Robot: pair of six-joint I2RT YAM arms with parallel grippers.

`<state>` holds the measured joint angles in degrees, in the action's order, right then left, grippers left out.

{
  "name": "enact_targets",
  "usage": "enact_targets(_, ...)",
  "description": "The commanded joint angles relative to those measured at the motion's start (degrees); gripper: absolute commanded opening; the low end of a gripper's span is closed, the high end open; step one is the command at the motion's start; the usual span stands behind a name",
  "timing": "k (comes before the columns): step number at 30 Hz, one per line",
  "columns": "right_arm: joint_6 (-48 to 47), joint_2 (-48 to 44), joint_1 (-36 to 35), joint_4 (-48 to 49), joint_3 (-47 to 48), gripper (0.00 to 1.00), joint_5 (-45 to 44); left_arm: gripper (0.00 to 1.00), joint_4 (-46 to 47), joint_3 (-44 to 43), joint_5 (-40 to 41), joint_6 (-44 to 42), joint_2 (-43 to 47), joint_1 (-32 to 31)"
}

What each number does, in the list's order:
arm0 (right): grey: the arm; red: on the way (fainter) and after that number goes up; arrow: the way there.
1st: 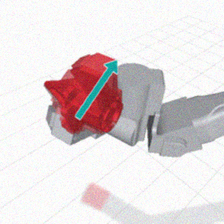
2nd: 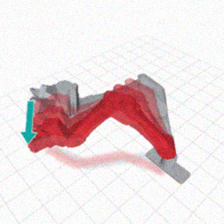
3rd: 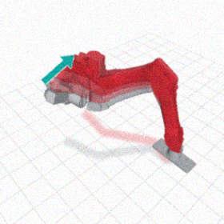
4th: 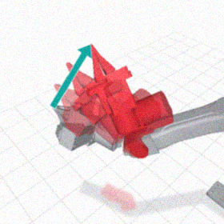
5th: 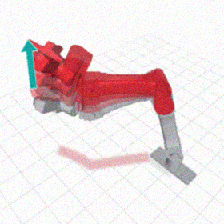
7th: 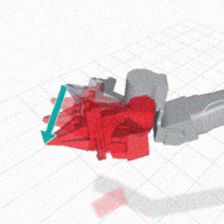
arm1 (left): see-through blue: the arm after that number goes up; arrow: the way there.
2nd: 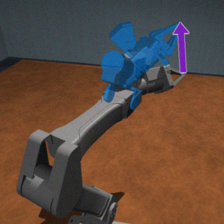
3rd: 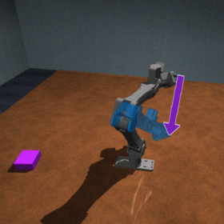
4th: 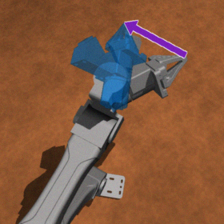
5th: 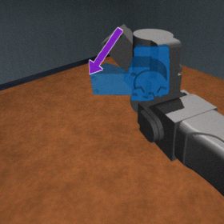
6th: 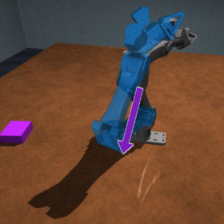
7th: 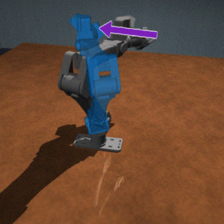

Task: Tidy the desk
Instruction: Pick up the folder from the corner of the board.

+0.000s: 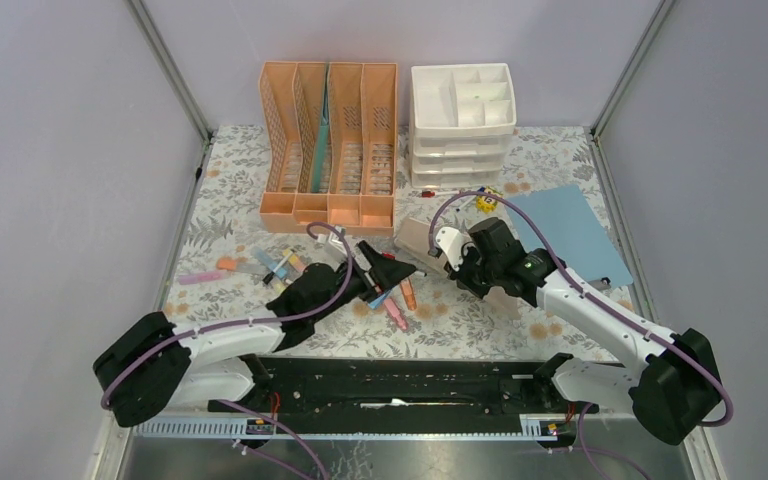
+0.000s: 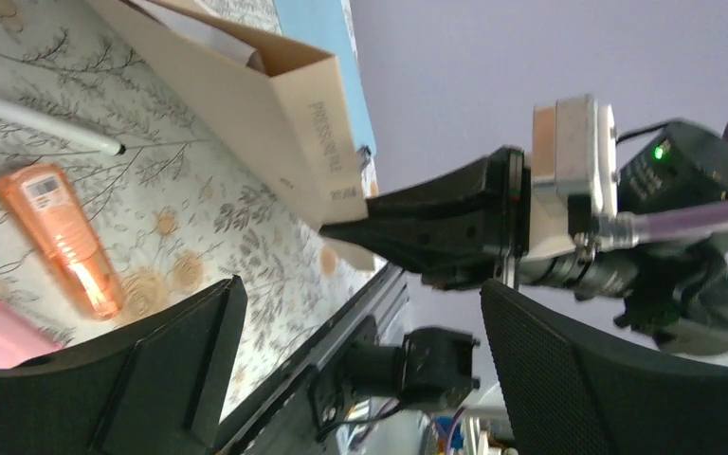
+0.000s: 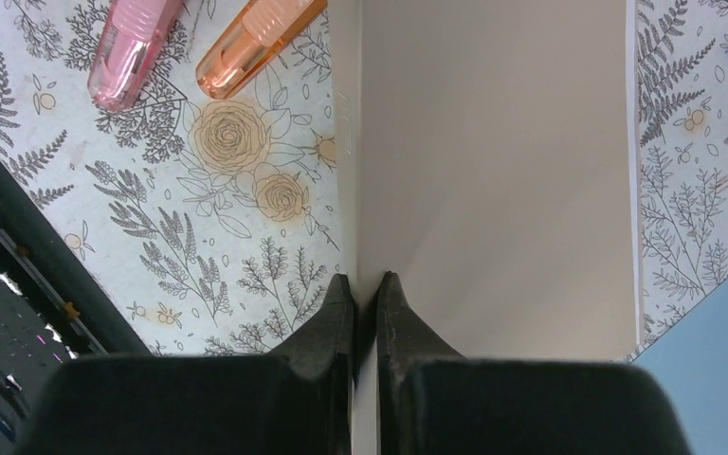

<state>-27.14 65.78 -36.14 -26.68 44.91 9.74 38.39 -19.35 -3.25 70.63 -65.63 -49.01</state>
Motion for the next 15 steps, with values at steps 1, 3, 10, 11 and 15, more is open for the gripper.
enact_targets(1,2.76,-1.28,0.57,1.48,0.50,0.00,5.12,0.99,-4.28,-7.77,15.03,5.31,-2.83,-3.46)
enact_targets(3,3.02,-1.56,0.59,1.70,0.41,0.00,5.50,0.98,-9.39,-10.97,18.35,7.09,-5.05,-4.39)
enact_targets(10,3.13,-1.72,0.69,2.01,0.23,0.00,5.88,0.78,-26.01,-25.37,22.79,10.65,-15.04,-6.37)
enact_targets(11,3.14,-1.85,0.72,2.04,0.23,0.00,5.90,0.74,-27.78,-27.25,22.54,10.93,-16.55,-6.43)
enact_targets(15,3.14,-2.91,0.64,2.24,-0.03,0.00,6.41,0.67,-33.08,-31.87,21.22,12.18,-21.96,-6.75)
